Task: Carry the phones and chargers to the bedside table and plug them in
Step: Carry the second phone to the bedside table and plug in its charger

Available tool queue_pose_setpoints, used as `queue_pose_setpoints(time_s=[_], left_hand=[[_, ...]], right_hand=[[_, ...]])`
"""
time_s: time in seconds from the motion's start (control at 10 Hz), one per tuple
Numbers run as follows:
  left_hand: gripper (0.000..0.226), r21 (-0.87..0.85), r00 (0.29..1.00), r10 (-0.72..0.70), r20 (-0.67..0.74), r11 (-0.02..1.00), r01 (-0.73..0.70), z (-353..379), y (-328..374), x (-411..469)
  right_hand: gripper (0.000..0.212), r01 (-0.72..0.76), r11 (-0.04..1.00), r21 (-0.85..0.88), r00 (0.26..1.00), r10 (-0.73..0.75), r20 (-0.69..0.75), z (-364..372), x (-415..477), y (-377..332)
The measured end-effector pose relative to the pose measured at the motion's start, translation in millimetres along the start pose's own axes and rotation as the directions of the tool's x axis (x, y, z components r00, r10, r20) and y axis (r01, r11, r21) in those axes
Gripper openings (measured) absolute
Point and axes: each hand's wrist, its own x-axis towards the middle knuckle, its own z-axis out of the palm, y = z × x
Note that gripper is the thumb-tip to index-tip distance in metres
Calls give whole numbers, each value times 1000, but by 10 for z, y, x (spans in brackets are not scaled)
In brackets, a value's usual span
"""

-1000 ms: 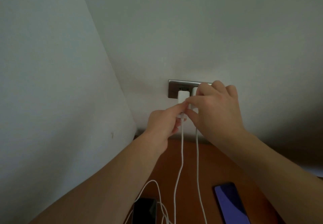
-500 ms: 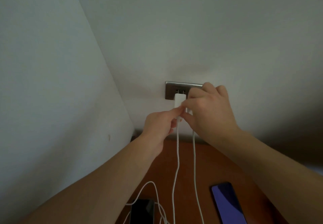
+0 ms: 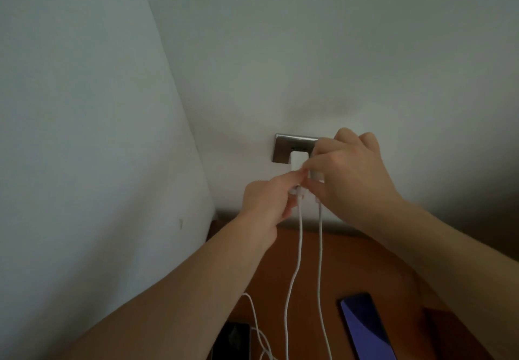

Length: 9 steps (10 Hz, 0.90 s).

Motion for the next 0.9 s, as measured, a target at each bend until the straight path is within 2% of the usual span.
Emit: queue_pose_setpoints(time_s=[0.3,0.5,0.7,0.8,0.9], left_hand=[[43,-54,999,-35,-26,998,33,46,65,24],[34,8,1000,-4,-2,1000,4,-29,87,87],[38,74,999,21,32,997,-23,-42,82,89],[40,116,998,39,53,992,-45,-33,85,26],[37,144,995,86,-41,986,-80,-40,57,-32]], right_hand=[[15,-31,999,42,999,31,12,-21,96,77],[16,-40,999,28,999,40,18,69,90,22],[13,-65,998,-9,998,65,-10,66,44,-10],[29,-89,989,120,996,92,-14,28,-32,-28],[39,-204,929,308,976,219,-15,-47,-178,82]])
